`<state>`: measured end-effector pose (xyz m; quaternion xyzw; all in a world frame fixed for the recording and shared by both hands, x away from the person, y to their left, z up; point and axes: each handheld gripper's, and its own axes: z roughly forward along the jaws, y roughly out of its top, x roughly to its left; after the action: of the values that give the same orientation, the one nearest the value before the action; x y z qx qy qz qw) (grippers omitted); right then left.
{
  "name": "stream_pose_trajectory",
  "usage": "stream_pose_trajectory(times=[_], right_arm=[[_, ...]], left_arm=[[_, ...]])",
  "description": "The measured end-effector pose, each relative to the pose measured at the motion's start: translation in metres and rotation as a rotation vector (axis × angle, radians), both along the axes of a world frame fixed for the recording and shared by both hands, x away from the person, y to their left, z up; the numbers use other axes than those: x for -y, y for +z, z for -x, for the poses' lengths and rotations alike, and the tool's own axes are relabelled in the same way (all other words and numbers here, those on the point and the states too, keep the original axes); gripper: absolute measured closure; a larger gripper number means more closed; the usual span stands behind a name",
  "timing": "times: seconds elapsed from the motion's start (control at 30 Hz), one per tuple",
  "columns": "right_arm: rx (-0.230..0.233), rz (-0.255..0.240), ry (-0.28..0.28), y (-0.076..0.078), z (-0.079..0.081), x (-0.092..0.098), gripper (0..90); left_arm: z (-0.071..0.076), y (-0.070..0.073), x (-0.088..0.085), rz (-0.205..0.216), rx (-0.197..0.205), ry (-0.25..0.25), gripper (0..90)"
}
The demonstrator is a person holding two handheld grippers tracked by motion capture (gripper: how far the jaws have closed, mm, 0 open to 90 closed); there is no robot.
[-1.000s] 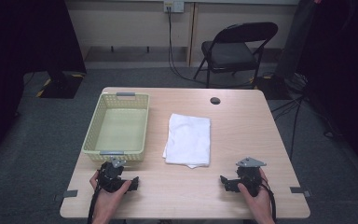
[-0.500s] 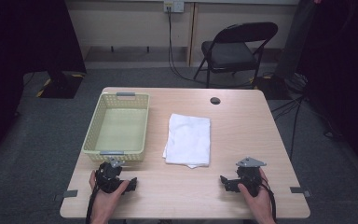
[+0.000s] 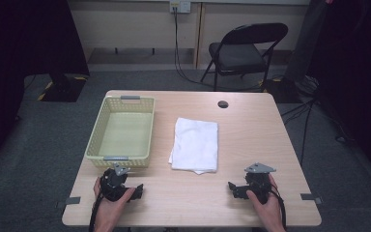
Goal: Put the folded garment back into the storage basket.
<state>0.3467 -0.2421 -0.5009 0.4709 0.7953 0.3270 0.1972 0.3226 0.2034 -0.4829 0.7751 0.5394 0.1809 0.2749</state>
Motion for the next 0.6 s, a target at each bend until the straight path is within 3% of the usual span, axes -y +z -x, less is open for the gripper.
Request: stream_pose_trajectory(times=[0.17,0.6], right_arm=[[0.000,0.000,0.000,0.0000,0.0000,0.0000,0.0],[0.000,0.000,0.000,0.0000,0.0000,0.0000,0.0]], left_arm=[[0.0012,0.0014,0.0011,-0.009,-0.003,-0.029,5.4],[0.0041,0.0083,0.0030,-0.007,0.015,-0.032,6.1]])
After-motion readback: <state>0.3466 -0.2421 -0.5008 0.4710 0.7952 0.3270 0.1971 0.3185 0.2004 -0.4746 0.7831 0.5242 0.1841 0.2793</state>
